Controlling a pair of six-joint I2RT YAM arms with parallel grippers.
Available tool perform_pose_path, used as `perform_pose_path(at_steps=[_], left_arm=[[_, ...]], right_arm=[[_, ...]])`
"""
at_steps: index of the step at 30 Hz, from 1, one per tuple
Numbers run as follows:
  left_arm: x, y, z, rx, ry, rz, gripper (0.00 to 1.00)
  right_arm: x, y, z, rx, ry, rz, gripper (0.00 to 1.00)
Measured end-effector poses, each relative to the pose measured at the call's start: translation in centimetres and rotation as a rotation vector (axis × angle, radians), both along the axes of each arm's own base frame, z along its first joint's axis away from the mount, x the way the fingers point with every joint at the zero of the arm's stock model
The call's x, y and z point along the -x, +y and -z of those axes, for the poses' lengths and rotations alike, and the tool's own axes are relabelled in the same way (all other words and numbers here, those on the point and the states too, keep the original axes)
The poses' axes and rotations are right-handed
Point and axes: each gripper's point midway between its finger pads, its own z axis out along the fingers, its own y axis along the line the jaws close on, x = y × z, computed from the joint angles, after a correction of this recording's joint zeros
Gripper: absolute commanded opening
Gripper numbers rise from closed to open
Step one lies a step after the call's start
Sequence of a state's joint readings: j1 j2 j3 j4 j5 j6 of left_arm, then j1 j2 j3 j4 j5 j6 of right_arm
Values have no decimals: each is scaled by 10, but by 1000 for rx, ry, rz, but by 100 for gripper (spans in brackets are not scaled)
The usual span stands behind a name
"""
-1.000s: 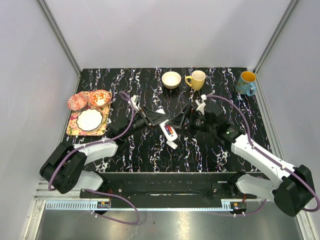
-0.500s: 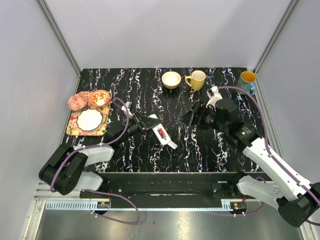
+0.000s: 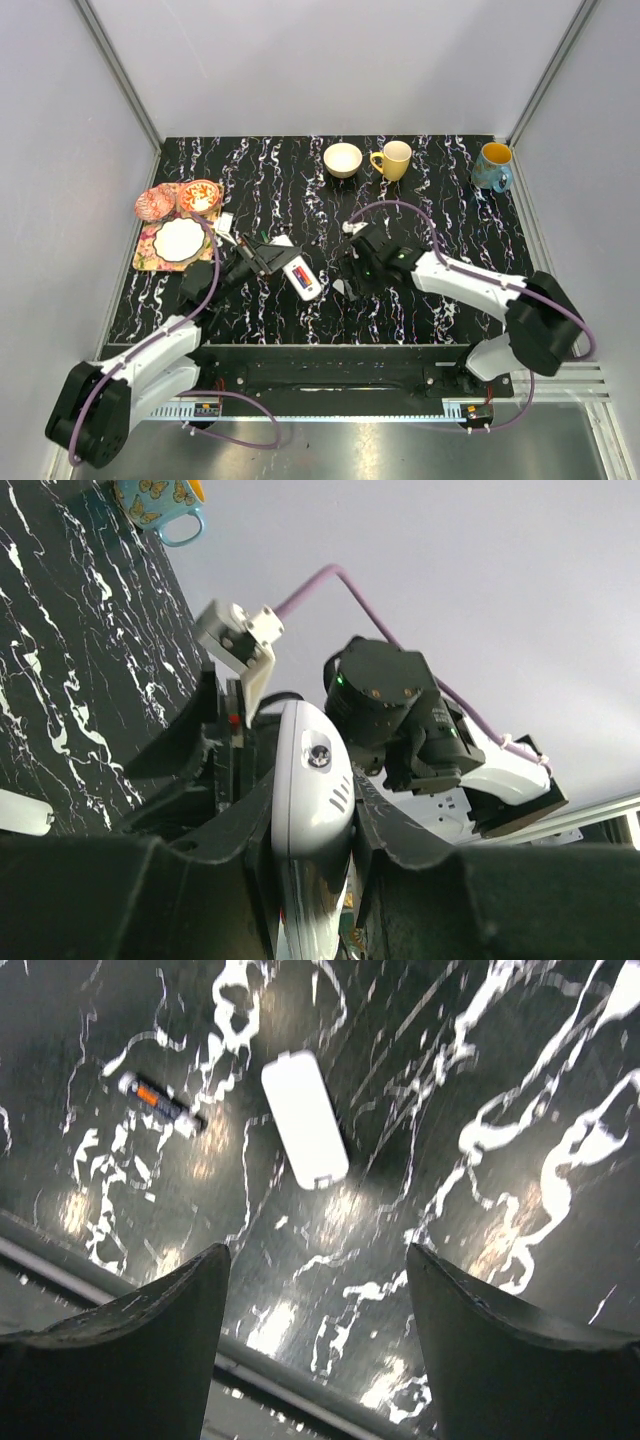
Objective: Load the batteries into the remote control
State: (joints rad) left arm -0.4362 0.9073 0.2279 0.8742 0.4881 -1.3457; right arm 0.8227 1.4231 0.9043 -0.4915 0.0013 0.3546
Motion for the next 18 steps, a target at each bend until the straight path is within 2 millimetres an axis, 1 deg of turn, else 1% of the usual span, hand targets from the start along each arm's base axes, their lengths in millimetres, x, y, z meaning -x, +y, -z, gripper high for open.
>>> perform_pose_path(at_steps=[4, 8, 11, 14, 18], left_arm=[[4, 2, 0, -19, -11, -3, 0], [6, 3, 9, -31, 7, 0, 0], [8, 3, 19, -36, 33, 5, 0], [8, 2, 26, -40, 55, 11, 0], [9, 1, 29, -41, 61, 21, 0]], right_arm=[[-22, 9, 3, 65, -48, -54, 73], [-36, 17, 7, 117, -81, -131, 72], [-41, 18, 14, 153, -90, -189, 68], [-43, 17, 26, 193, -84, -238, 65], [-40, 14, 41, 228, -58, -285, 64]])
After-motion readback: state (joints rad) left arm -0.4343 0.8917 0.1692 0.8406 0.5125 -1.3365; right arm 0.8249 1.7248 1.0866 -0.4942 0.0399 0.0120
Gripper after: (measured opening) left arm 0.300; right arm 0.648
